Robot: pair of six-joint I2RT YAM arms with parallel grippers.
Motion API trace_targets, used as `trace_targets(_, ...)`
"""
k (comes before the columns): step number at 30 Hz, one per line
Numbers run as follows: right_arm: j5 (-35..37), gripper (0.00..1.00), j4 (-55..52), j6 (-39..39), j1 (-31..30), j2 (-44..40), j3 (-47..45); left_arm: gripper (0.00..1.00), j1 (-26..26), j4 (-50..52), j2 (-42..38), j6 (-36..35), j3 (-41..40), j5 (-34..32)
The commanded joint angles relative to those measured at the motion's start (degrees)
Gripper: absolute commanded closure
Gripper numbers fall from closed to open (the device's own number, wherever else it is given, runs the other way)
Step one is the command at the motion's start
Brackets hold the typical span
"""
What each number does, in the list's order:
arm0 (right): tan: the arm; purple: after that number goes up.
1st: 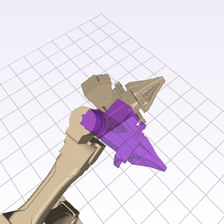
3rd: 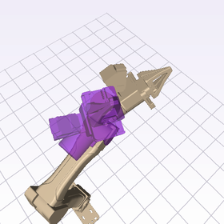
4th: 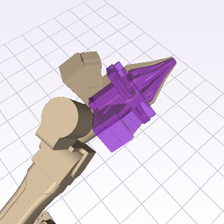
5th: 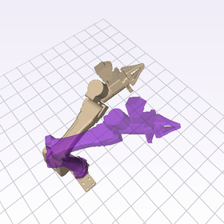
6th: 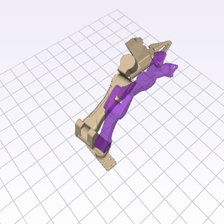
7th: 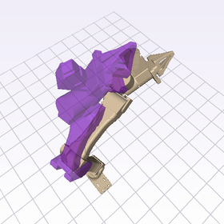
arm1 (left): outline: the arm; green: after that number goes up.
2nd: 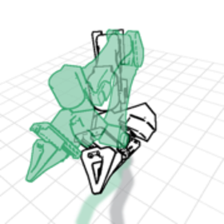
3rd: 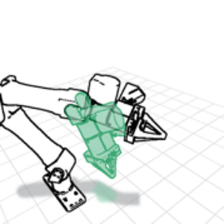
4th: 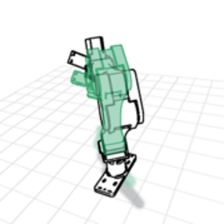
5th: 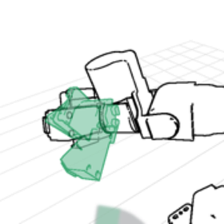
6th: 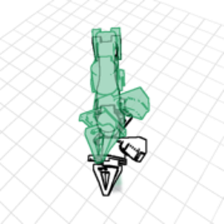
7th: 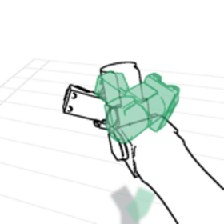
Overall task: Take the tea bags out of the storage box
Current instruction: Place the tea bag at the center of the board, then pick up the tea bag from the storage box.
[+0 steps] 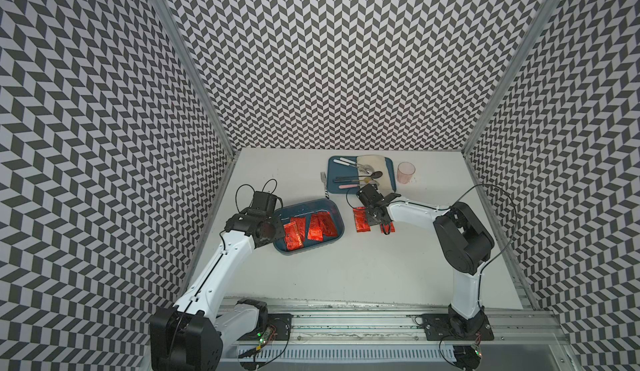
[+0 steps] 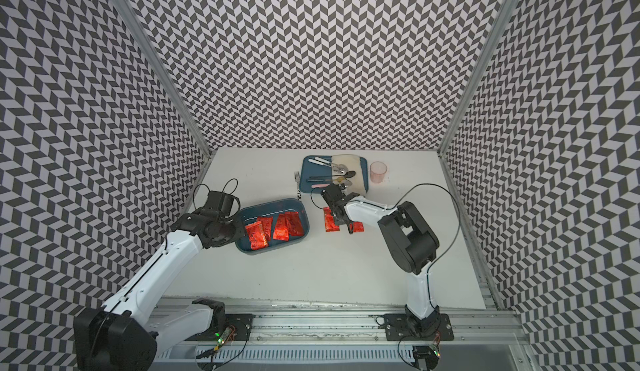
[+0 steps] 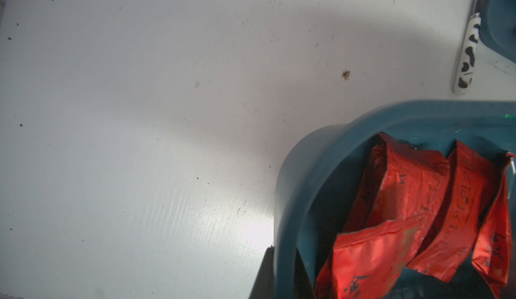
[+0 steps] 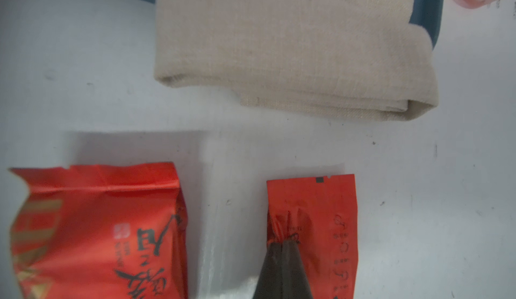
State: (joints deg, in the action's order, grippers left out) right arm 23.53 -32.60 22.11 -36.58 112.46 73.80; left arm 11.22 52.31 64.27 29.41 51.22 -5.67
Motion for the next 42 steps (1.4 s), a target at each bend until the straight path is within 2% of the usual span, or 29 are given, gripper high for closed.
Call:
trace_targets(1, -1.27, 0.94, 1.73, 0.99, -0.25, -0.27, -0.67, 1.0, -0.15, -1.62, -0.64, -0.09, 0.18, 0.83)
trace_targets(6, -2.11, 0.83, 1.8, 0.82, -0.24, -1.24, 0.11, 1.0, -0.08, -1.62, -0.73, -0.12, 0.18, 0.81)
trace_targets(14, -4.52, 0.8, -0.53, 0.24, -0.4, -7.04, 2.74, 1.0, -0.1, -1.71, -0.79, -0.13, 0.11, 0.84)
trace_targets(17, -9.41, 0.79, -0.45, -1.09, -1.46, -11.41, 3.8, 1.0, -0.15, -1.69, -0.74, -0.07, 0.11, 0.84)
trace_targets(21, -15.31, 0.76, -0.92, -2.12, -6.99, -14.78, 7.81, 1.0, -0.15, -1.71, -0.7, -0.12, 0.11, 0.84)
trace_targets(23, -17.58, 0.75, -2.4, -2.06, -9.9, -13.93, 11.32, 1.0, -0.15, -1.64, -0.81, -0.1, 0.17, 0.77)
trace_targets(30, -18.75, 0.69, -7.45, -1.26, -18.84, -5.07, 23.31, 1.0, -0.06, -1.62, -1.07, 0.06, 0.11, 0.66)
trace_targets(36, -15.24, 0.66, -10.92, 0.12, -20.35, 1.8, 26.72, 1.0, -0.02, -1.62, -1.25, 0.02, 0.11, 0.59)
trace_targets(42, -12.59, 0.63, -11.51, 0.05, -20.38, 4.24, 26.04, 1.0, -0.06, -1.65, -1.08, -0.05, 0.11, 0.75)
